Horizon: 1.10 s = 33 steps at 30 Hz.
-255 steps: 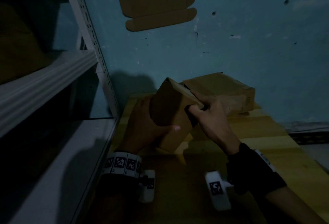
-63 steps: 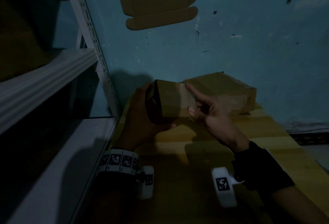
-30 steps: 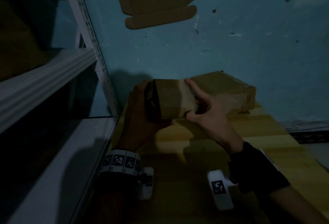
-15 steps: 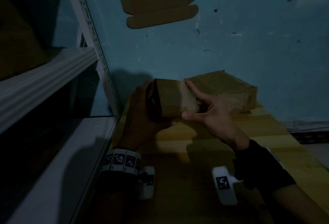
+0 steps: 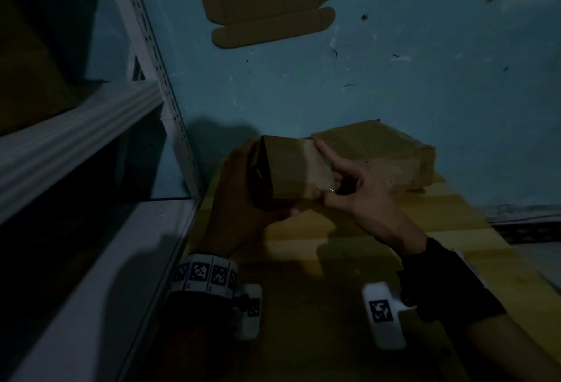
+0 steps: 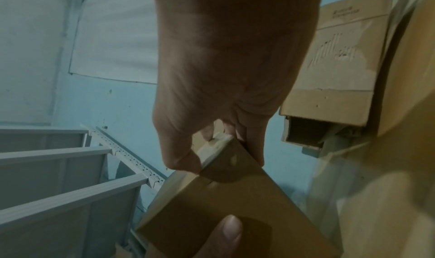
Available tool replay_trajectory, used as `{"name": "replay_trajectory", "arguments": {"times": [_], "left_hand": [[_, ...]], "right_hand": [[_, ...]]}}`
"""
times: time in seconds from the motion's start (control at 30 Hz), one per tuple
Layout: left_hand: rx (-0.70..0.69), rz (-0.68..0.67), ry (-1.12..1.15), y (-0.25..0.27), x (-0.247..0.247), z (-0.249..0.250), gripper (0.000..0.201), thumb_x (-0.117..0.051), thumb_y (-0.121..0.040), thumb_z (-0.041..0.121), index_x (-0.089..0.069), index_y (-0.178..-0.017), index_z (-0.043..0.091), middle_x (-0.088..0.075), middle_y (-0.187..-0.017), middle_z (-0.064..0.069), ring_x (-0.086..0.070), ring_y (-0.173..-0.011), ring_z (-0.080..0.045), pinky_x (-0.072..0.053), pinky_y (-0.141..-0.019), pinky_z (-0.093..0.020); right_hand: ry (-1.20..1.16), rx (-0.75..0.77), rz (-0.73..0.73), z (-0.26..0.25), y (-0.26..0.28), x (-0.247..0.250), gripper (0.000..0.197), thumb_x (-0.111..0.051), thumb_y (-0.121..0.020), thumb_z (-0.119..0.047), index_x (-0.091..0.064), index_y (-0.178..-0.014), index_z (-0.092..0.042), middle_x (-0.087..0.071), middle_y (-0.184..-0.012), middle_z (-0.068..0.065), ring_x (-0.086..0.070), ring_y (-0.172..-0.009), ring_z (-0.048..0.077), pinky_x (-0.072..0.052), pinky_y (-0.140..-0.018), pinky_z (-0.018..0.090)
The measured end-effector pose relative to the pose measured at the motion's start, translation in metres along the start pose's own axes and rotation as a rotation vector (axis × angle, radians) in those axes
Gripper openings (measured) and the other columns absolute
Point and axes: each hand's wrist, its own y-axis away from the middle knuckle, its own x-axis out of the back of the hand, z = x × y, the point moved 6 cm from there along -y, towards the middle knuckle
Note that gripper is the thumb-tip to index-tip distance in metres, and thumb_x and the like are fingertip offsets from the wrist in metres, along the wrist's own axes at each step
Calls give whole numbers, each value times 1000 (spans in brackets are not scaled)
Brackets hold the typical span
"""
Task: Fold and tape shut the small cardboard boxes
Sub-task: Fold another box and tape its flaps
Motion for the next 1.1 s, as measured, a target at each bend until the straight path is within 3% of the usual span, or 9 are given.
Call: {"name": "replay_trajectory", "arguments": {"times": [0.07, 0.17, 0.3, 0.4, 0.53, 0.73, 0.87, 0.97, 1.1], "left_hand": [[4, -7, 11, -1, -1, -2, 124, -98, -42, 47, -36, -147, 23, -47, -143, 5, -45, -133, -12, -44, -105, -31], [7, 8, -19, -1, -3, -3, 124, -100, -42, 39, -37, -147, 17, -47, -141, 4, -44, -130, -11, -38, -98, -14], [-22, 3, -49, -3, -5, -3, 123, -99, -43, 45, -39, -145, 16, -48, -140, 3, -46, -130, -13, -43, -103, -26], [-26, -11, -45, -2, -7, 0, 125, -97, -42, 51, -37, -146, 17, -47, -141, 2, -44, -131, -12, -37, -101, -15], [-25, -44, -63, -6, -7, -2, 123, -95, -43, 59, -40, -145, 20, -49, -141, 5, -48, -131, -13, -47, -103, -41], [-45, 9, -36, -5, -1, 5, 121, -97, -43, 51, -40, -145, 17, -50, -140, 3, -47, -130, -13, -45, -104, -38], [-48, 66, -106, -3, 1, 7, 120, -97, -44, 46, -39, -145, 20, -44, -137, 8, -39, -126, -5, -34, -99, -18], [-60, 66, -162, -2, 1, 7, 122, -95, -42, 51, -36, -146, 23, -48, -137, -1, -38, -123, -8, -37, -100, -32], [-55, 73, -203, 0, 2, 8, 121, -97, -43, 45, -39, -146, 18, -49, -136, -3, -42, -123, -14, -39, -100, -36]], "right_hand": [[8, -6, 11, 0, 0, 0, 86, -74, -86, 2, -34, -158, -26, -50, -144, -14, -61, -122, 3, -58, -95, 30], [19, -13, 30, 1, 1, -2, 88, -74, -86, 2, -35, -157, -30, -50, -145, -12, -62, -121, 5, -59, -94, 31], [27, -25, 54, 1, 1, -3, 89, -73, -86, 2, -35, -158, -33, -52, -146, -6, -66, -115, 10, -61, -90, 37], [86, -38, 109, 3, 0, -2, 87, -71, -87, 3, -37, -157, -35, -53, -142, -3, -68, -101, 16, -63, -79, 46], [25, -59, 107, 4, 1, 1, 82, -67, -89, 4, -38, -156, -33, -52, -140, -9, -66, -106, 12, -61, -87, 45], [-72, -37, 63, 4, 0, -1, 78, -74, -89, -16, -39, -155, -35, -55, -137, -17, -64, -117, 2, -58, -92, 25], [26, -114, 216, 4, 1, 9, 68, -79, -85, -23, -45, -143, -29, -70, -109, -5, -71, -89, -2, -55, -68, 13], [199, -158, 244, 11, 2, 10, 29, -76, -86, -37, -67, -103, -15, -75, -84, 0, -72, -72, 13, -58, -65, 31], [437, -221, 248, 14, 1, 8, 29, -64, -94, -46, -63, -87, -19, -71, -75, 0, -70, -62, 11, -58, -61, 29]]}}
